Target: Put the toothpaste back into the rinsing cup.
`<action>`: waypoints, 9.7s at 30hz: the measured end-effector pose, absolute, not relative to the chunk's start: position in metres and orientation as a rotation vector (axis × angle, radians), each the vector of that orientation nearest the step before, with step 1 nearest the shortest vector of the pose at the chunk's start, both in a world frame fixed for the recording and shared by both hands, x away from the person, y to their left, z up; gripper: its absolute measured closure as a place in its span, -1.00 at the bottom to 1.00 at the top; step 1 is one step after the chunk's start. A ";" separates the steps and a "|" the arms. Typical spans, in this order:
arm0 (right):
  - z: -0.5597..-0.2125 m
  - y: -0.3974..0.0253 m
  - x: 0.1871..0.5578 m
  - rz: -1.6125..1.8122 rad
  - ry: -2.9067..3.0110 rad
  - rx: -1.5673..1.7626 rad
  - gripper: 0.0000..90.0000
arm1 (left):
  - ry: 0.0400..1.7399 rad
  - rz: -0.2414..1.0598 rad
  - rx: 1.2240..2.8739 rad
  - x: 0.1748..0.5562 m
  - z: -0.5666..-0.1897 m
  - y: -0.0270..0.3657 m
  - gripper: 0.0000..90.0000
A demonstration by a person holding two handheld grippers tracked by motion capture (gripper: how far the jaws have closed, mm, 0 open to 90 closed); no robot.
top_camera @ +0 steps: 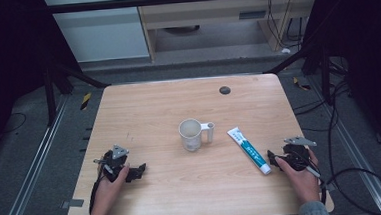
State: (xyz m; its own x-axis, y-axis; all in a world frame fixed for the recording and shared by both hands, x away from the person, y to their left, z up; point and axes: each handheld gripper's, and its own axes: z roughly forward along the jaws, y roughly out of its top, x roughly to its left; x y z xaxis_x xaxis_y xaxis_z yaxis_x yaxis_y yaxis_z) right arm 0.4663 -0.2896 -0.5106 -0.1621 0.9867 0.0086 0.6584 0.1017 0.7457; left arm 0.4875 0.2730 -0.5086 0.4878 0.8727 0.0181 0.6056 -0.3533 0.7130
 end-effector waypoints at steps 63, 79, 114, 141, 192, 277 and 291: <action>-0.426 -0.178 0.545 0.415 2.507 1.397 0.06 | 1.221 0.532 2.083 0.488 -0.509 0.272 -1.00; -0.453 -0.176 0.566 0.364 2.543 1.467 0.04 | 1.219 0.532 2.083 0.488 -0.509 0.272 -1.00; -0.467 -0.174 0.577 0.342 2.588 1.521 0.18 | 1.217 0.531 2.084 0.488 -0.509 0.272 -1.00; -0.465 -0.173 0.577 0.316 2.613 1.486 0.40 | 1.218 0.532 2.083 0.488 -0.509 0.272 -1.00; -0.398 -0.187 0.561 0.592 2.483 1.450 0.72 | 1.216 0.532 2.084 0.488 -0.509 0.272 -1.00; -0.312 -0.102 0.545 1.290 2.041 1.255 0.70 | 1.212 0.535 2.090 0.488 -0.508 0.272 -1.00; -0.312 -0.089 0.544 1.367 1.938 1.231 0.70 | 1.212 0.535 2.090 0.488 -0.508 0.272 -1.00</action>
State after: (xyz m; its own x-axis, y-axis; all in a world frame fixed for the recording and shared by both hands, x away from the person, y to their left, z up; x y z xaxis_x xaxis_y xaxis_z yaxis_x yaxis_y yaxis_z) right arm 0.5444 -0.0888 -0.3118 -0.4906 0.8634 0.1178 0.4005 0.1034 0.9104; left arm 0.4879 0.2724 -0.5084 0.4880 0.8725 0.0228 0.6050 -0.3570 0.7118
